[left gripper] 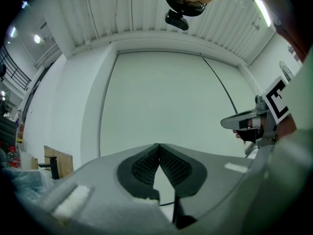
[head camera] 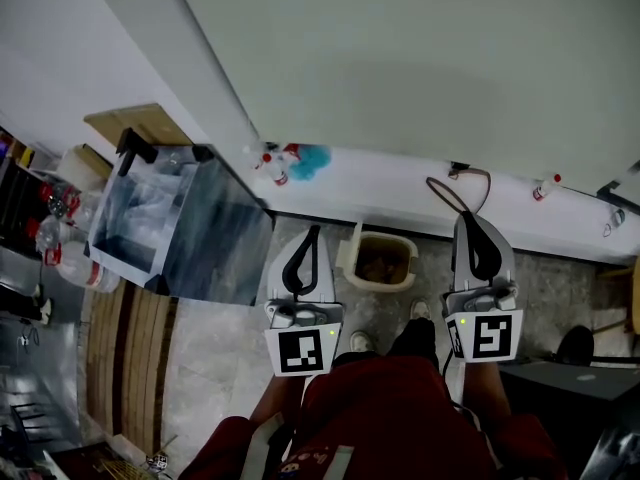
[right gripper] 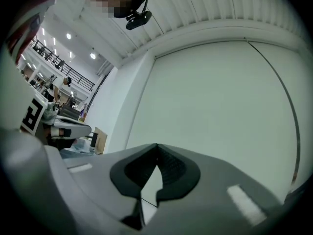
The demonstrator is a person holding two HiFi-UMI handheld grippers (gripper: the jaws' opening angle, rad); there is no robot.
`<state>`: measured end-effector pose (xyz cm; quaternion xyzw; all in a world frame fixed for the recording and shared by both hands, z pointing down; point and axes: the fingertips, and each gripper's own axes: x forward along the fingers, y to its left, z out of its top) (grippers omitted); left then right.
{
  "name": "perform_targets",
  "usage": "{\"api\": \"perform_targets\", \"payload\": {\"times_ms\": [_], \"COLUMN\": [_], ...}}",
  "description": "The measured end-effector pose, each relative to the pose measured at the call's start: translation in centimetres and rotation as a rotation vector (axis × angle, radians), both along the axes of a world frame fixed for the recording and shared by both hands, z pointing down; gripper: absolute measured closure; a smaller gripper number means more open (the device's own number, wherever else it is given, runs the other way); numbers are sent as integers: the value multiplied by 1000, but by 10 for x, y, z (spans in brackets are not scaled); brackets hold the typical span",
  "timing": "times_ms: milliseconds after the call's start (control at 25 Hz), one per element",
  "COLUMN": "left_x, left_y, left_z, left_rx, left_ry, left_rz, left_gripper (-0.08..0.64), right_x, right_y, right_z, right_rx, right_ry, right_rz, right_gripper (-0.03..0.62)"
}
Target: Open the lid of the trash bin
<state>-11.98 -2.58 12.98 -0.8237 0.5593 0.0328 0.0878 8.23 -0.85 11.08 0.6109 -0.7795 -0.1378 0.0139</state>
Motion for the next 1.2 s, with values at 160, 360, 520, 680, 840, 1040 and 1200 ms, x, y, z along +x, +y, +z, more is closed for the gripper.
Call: {"api": "perform_targets", "payload": {"times_ms": [160, 360, 520, 680, 840, 1040, 1200], "left_x": [0, -1, -1, -3, -2, -3, -7], "left_y": [1, 1, 2, 3, 5, 6, 4], "left_z": [1, 2, 0, 1, 4, 7, 5], "left_rx": [-4, -13, -8, -15, -20, -27, -25], "left_ry": [-2, 1, 2, 9, 5, 8, 8], "left_rz": [-4, -13, -12, -19, -19, -26, -31], "left_gripper": [557, 557, 557, 557, 557, 557, 557], "right_x": [3, 6, 5, 6, 7, 8, 9], "right_y": [-2, -3, -3, -4, -3, -3, -4], "right_z": [7, 9, 7, 5, 8, 12, 8], "right_rx": [-29, -35, -30, -25, -34, -46, -40], "right_ry": [-11, -9, 1, 4, 4, 8, 10], "right_rz": [5, 2, -8, -9, -8, -7, -2], "right_gripper": [592, 592, 592, 592, 592, 592, 592]}}
